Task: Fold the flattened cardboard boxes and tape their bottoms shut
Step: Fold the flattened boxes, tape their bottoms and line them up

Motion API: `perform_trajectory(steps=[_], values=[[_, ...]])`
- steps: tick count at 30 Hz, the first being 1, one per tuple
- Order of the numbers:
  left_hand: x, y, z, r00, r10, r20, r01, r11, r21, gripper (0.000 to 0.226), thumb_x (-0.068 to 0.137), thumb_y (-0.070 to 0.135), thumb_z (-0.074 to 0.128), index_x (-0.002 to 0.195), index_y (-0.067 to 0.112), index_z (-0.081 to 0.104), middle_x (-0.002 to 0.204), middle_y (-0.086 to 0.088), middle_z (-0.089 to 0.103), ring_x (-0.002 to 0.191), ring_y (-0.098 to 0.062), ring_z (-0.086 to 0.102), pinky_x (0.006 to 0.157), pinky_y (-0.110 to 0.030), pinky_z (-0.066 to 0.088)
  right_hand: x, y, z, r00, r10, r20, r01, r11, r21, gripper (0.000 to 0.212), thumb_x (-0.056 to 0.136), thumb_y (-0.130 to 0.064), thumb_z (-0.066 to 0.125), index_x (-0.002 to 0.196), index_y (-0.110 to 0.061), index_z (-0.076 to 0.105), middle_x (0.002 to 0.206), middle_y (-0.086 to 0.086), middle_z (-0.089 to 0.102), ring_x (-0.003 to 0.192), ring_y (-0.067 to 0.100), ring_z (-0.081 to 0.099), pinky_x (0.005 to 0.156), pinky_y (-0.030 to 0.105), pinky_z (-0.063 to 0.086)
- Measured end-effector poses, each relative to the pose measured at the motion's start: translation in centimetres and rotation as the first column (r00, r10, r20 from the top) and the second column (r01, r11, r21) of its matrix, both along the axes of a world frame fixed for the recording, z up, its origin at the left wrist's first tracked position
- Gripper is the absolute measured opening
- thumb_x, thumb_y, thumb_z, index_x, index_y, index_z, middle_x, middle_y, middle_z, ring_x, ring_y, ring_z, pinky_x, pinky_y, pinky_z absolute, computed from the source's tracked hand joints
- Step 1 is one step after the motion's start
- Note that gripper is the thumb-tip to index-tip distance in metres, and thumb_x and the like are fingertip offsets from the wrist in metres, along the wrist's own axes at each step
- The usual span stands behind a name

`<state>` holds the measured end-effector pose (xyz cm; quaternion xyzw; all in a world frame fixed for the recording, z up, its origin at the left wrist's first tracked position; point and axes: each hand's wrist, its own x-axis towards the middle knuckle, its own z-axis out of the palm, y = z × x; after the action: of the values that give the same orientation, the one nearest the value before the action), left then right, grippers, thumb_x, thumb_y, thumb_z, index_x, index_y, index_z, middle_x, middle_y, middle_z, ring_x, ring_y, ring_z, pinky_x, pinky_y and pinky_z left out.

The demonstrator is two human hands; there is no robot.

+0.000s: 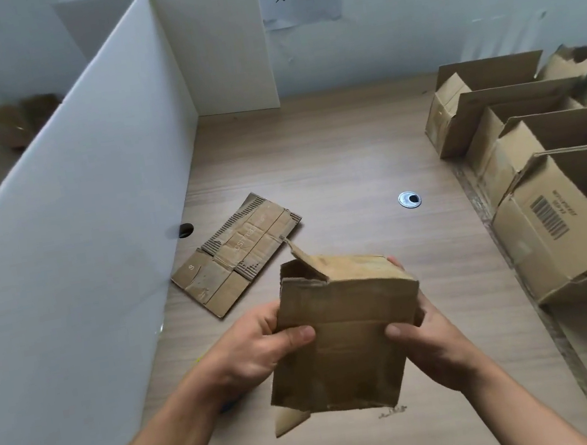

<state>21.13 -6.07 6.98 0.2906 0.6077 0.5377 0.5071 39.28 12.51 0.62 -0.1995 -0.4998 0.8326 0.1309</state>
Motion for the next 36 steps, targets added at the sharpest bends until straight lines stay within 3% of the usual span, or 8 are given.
perform_trajectory(steps=[3, 7, 10, 13, 23, 27, 31, 36], values=[[-0.7, 0.2, 1.0, 0.99, -0.072, -0.12, 0.07, 0.997, -0.014, 0.032, 0.087, 0.009, 0.063, 0.117, -0.001, 0.065, 0.112, -0.011, 0.073, 0.101, -0.027, 0.07, 0.09, -0.044, 0.056, 0.0, -0.3, -0.1, 1.0, -0.01, 0.005, 0.01, 1.0, 0.001, 0.111, 0.056, -0.015, 0.092, 0.145, -0.047, 0.034, 0.14, 0.006, 0.059, 0.128, 0.028, 0.056, 0.106, 0.047, 0.046], [-0.3, 0.4, 1.4, 0.887, -0.017, -0.462, 0.048, 0.997, 0.056, 0.046, 0.086, 0.018, 0.065, 0.124, 0.043, 0.063, 0.108, 0.004, 0.074, 0.1, -0.019, 0.07, 0.09, -0.045, 0.056, 0.1, -0.4, -0.3, 0.988, -0.147, 0.048, 0.138, 0.977, 0.161, 0.11, 0.056, -0.015, 0.094, 0.14, -0.058, 0.037, 0.133, -0.006, 0.064, 0.124, 0.017, 0.06, 0.091, 0.027, 0.053], [0.1, 0.1, 1.4, 0.737, 0.143, -0.661, 0.012, 0.975, 0.224, 0.054, 0.09, 0.015, 0.062, 0.13, 0.05, 0.055, 0.093, 0.019, 0.066, 0.08, -0.004, 0.062, 0.076, -0.02, 0.052, 0.4, -0.3, -0.2, 0.974, -0.222, 0.043, 0.207, 0.952, 0.225, 0.105, 0.062, -0.006, 0.085, 0.139, -0.06, 0.038, 0.131, -0.009, 0.065, 0.121, 0.013, 0.06, 0.087, 0.022, 0.053], [-0.1, 0.1, 1.2, 0.537, 0.174, -0.826, 0.099, 0.959, 0.266, 0.044, 0.095, 0.018, 0.057, 0.132, 0.041, 0.054, 0.109, 0.017, 0.067, 0.092, -0.004, 0.064, 0.077, -0.019, 0.052, 0.2, -0.4, -0.1, 0.968, -0.243, 0.061, 0.22, 0.94, 0.263, 0.107, 0.065, -0.002, 0.084, 0.145, -0.053, 0.035, 0.131, -0.009, 0.065, 0.12, 0.014, 0.061, 0.086, 0.023, 0.054], [1.7, 0.9, -2.8, 0.242, 0.28, -0.929, -0.205, 0.951, 0.233, 0.073, 0.085, 0.042, 0.062, 0.15, 0.038, 0.031, 0.15, 0.001, 0.032, 0.13, -0.022, 0.04, 0.11, -0.036, 0.038, -1.3, -1.7, 0.4, 0.906, -0.4, 0.137, 0.284, 0.816, 0.503, 0.111, 0.052, -0.066, 0.08, 0.141, -0.071, 0.013, 0.136, -0.006, 0.045, 0.121, 0.008, 0.053, 0.082, 0.022, 0.053], [3.5, 2.1, -3.8, 0.482, 0.227, -0.846, -0.27, 0.957, 0.103, 0.09, 0.077, 0.056, 0.068, 0.146, 0.061, 0.011, 0.16, 0.012, 0.012, 0.137, -0.009, 0.018, 0.114, -0.031, 0.021, -1.8, -2.4, 0.2, 0.923, -0.381, 0.063, 0.292, 0.794, 0.533, 0.111, 0.059, -0.057, 0.081, 0.144, -0.067, 0.01, 0.132, -0.007, 0.039, 0.122, 0.003, 0.048, 0.08, 0.016, 0.053], [1.9, 2.5, -4.5, 0.55, 0.379, -0.744, -0.528, 0.848, 0.042, 0.102, 0.077, 0.055, 0.076, 0.155, 0.041, 0.012, 0.162, 0.002, 0.015, 0.146, -0.017, 0.014, 0.116, -0.031, 0.013, -1.5, -2.7, -0.5, 0.91, -0.414, 0.017, 0.372, 0.836, 0.404, 0.101, 0.074, -0.025, 0.084, 0.141, -0.069, 0.022, 0.134, 0.005, 0.048, 0.118, 0.023, 0.058, 0.088, 0.028, 0.053], [0.9, 1.0, -6.4, 0.746, 0.327, -0.58, -0.516, 0.834, -0.195, 0.111, 0.075, 0.045, 0.082, 0.158, 0.033, 0.009, 0.161, -0.003, 0.021, 0.146, -0.023, 0.027, 0.117, -0.041, 0.026, -0.9, -2.7, -1.2, 0.906, -0.424, 0.011, 0.417, 0.894, 0.162, 0.081, 0.082, 0.003, 0.071, 0.132, -0.054, 0.041, 0.133, 0.004, 0.057, 0.108, 0.02, 0.065, 0.096, 0.051, 0.052]])
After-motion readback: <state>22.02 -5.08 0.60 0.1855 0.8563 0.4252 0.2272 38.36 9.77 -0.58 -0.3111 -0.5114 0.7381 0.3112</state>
